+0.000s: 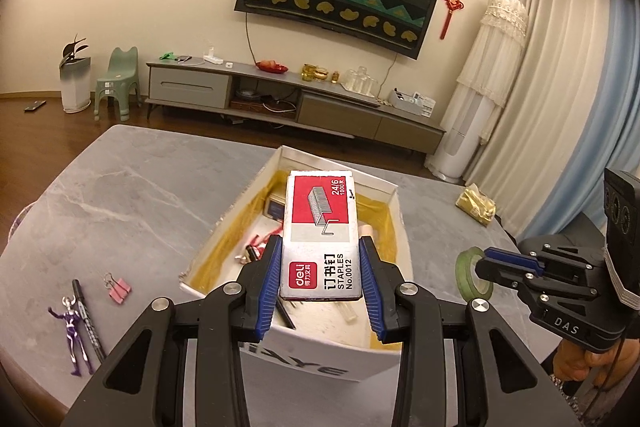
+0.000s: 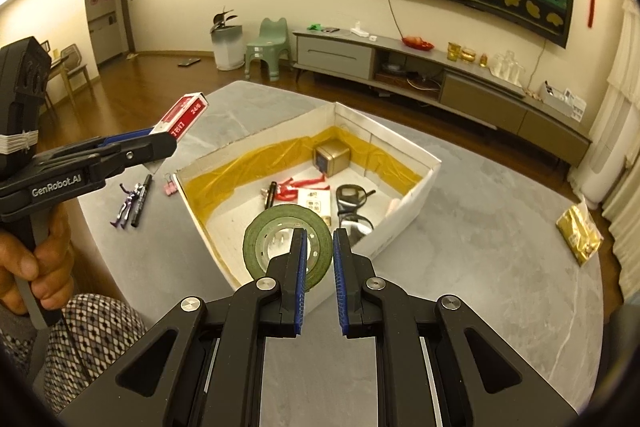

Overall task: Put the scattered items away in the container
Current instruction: 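Lift and carry the staples box and tape roll over the white box with both tools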

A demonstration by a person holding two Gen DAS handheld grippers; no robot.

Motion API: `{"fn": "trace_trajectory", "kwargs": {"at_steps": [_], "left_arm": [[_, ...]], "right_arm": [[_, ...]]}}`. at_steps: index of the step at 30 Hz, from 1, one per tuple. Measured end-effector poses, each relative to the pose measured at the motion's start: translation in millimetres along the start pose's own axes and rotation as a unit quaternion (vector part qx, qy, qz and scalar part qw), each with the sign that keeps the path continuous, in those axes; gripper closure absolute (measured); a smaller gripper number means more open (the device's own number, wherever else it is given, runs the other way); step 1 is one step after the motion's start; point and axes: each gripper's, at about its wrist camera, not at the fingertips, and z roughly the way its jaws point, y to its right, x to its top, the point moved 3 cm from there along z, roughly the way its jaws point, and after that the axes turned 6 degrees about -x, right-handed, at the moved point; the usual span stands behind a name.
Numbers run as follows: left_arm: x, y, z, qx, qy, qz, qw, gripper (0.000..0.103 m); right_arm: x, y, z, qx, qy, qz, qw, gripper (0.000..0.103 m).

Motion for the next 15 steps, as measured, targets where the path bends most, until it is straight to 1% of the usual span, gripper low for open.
{"fn": "trace_trajectory", "kwargs": {"at_steps": [9, 13, 15], "left_arm": [[9.6, -17.4, 17.9, 0.007, -0.018, 0.001, 0.9998, 0.064], [10.8, -18.4, 32.7, 0.007, -0.037, 0.012, 0.9992, 0.064], [9.4, -17.8, 44.4, 0.009, -0.053, 0.021, 0.9983, 0.064]], "right_arm": [[13.4, -13.1, 22.1, 0.006, -0.008, -0.018, 1.0, 0.09], [15.8, -18.0, 37.1, 0.008, -0.017, -0.025, 1.0, 0.09], [16.6, -18.8, 46.8, 0.012, -0.024, -0.025, 0.999, 0.09]]}}
